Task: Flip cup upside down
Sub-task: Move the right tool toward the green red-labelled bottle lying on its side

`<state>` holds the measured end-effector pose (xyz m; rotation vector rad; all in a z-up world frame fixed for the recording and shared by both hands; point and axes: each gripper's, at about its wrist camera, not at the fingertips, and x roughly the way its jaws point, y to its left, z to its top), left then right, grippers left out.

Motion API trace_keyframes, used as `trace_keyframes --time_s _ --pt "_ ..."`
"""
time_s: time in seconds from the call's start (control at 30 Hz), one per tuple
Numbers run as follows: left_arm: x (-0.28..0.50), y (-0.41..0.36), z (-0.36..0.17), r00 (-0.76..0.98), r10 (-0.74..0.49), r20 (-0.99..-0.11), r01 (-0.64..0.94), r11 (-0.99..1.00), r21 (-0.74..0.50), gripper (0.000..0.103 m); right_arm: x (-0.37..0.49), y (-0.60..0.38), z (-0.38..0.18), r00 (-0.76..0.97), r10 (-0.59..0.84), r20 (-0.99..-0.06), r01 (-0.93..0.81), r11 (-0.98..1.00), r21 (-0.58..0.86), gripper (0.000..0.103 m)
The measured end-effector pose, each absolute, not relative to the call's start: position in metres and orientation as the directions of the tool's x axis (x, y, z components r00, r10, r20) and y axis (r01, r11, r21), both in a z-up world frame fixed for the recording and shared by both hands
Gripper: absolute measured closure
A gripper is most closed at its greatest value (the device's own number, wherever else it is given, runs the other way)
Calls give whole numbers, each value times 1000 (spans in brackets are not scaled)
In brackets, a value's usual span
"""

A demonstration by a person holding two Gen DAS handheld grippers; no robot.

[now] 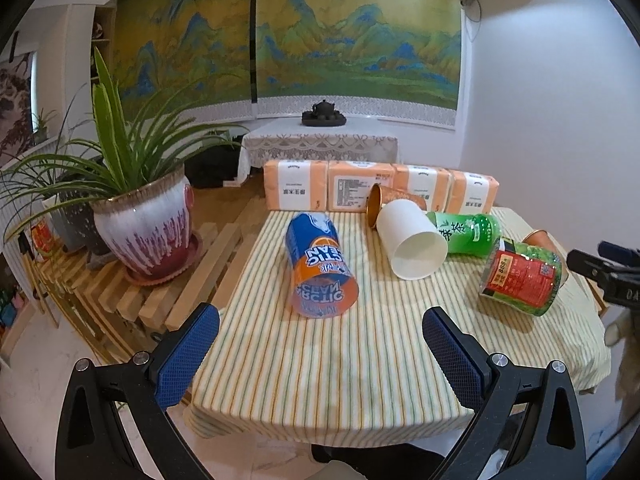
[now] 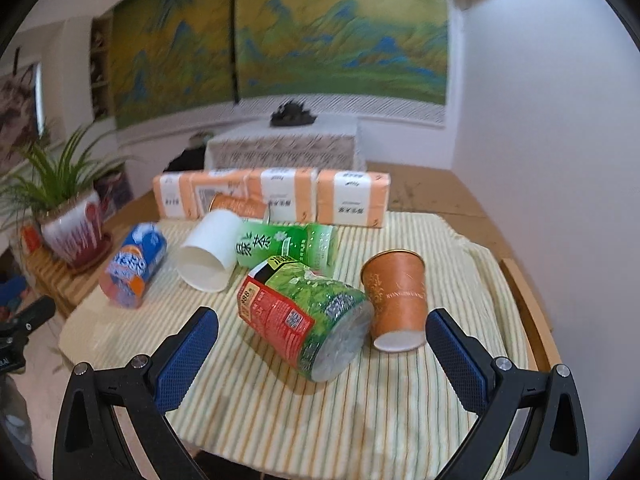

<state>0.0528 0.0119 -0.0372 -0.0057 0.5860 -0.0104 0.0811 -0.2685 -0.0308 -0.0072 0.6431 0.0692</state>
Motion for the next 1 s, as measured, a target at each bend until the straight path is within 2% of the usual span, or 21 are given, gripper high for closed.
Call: trace_keyframes --time_s 0.07,0.27,0.33,0.4,0.47,0.57,0.67,0.87,1.0 --pt "55 11 -40 830 -11 -558 9 1000 -5 0 93 -274 -32 774 101 -625 -104 994 32 1" --pt "61 9 -44 823 -12 -567 9 1000 -8 0 114 -306 -33 716 222 -662 -103 971 214 4" --pt "63 8 -44 822 -16 -569 14 1000 -8 0 116 -309 -34 709 234 -665 -97 967 236 8" --pt "63 7 -45 823 -20 -567 20 1000 -7 0 119 -309 -38 690 246 -680 -92 963 255 20" --pt "64 5 -45 823 -25 -567 27 1000 -6 0 123 -309 -44 663 265 -700 -85 956 282 26" --pt "65 3 -45 821 -36 -570 39 999 -8 0 126 -308 -52 642 265 -719 -66 954 293 30" --pt "65 1 -45 822 -43 -568 49 999 -5 0 129 -306 -61 618 308 -724 -68 938 341 39" --pt "66 -2 -40 823 -76 -563 91 996 -2 0 125 -287 -61 608 346 -714 -112 929 354 41" --pt "73 -2 -40 808 -99 -581 104 994 -25 0 122 -270 -58 588 432 -684 -183 895 408 41"
